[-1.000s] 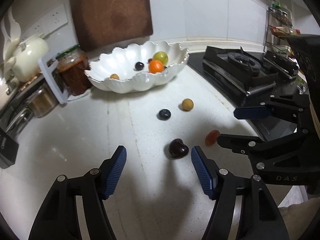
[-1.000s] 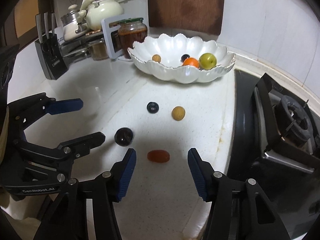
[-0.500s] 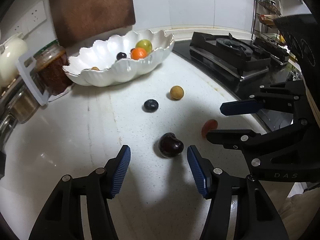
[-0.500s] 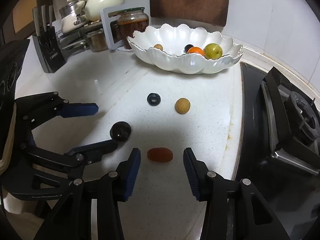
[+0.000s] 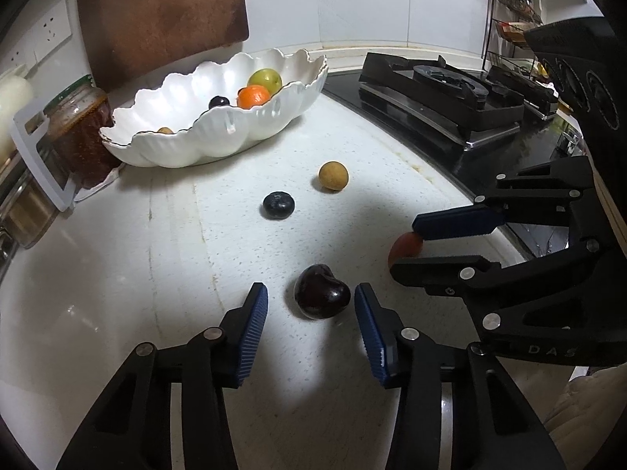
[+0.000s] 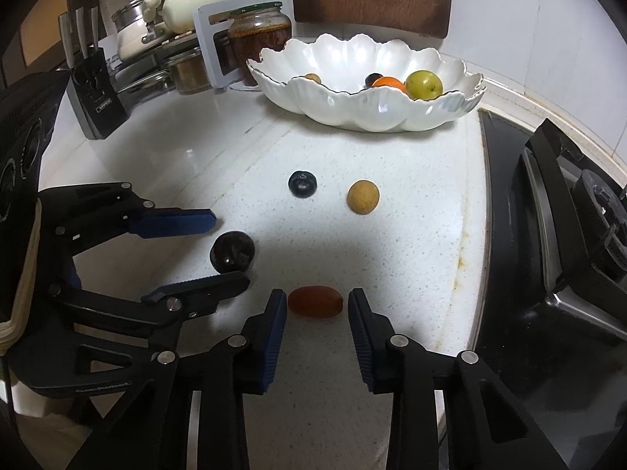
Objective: Organize fruits
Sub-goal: 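Grasp another dark plum with the left tool while the right tool grasps another red date, then carry the plum with the left tool while the right tool carries the date over the bowl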
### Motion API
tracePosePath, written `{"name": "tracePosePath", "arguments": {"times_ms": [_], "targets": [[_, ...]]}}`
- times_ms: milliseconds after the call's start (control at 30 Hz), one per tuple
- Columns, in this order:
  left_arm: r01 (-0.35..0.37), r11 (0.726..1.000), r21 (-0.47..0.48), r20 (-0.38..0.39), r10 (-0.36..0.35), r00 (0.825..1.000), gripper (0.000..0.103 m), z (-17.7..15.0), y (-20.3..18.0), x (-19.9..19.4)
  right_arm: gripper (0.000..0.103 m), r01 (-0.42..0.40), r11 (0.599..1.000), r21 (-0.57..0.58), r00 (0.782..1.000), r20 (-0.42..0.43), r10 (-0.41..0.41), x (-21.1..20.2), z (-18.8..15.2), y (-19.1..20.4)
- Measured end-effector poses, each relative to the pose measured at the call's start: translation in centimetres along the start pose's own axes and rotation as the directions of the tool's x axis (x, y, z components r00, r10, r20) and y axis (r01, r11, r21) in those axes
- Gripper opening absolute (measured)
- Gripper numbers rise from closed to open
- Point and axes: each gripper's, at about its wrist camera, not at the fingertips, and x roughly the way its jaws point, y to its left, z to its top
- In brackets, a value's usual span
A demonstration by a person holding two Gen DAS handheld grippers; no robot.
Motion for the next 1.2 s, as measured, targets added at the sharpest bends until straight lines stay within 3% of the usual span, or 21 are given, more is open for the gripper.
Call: {"name": "tracePosePath", "arguments": {"times_ms": [233, 700, 1200], "targets": [[0.028, 0.999, -0.024, -0.016, -0.028, 0.999, 0.03, 0.2, -0.1, 0.4, 0.029, -0.016, 1.0, 0.006, 1.0, -0.001, 0.016, 0.2, 0.0, -0.2], [0.001, 0.988, -0.154, -0.014, -0.003, 1.0, 0.029, 0.3, 0.7, -0.8, 0.028, -0.033, 0.999, 0.03, 0.999, 0.024, 0.032, -0.4, 0.0, -0.5], [-0.041, 0.964, -0.263, 0.073, 0.062, 0.995, 0.029, 2.2, 1.3, -4.4, 0.028, -0.015, 0.999, 0.046, 0.989, 0.145, 0.008, -3.9, 1.7, -1.3]]}}
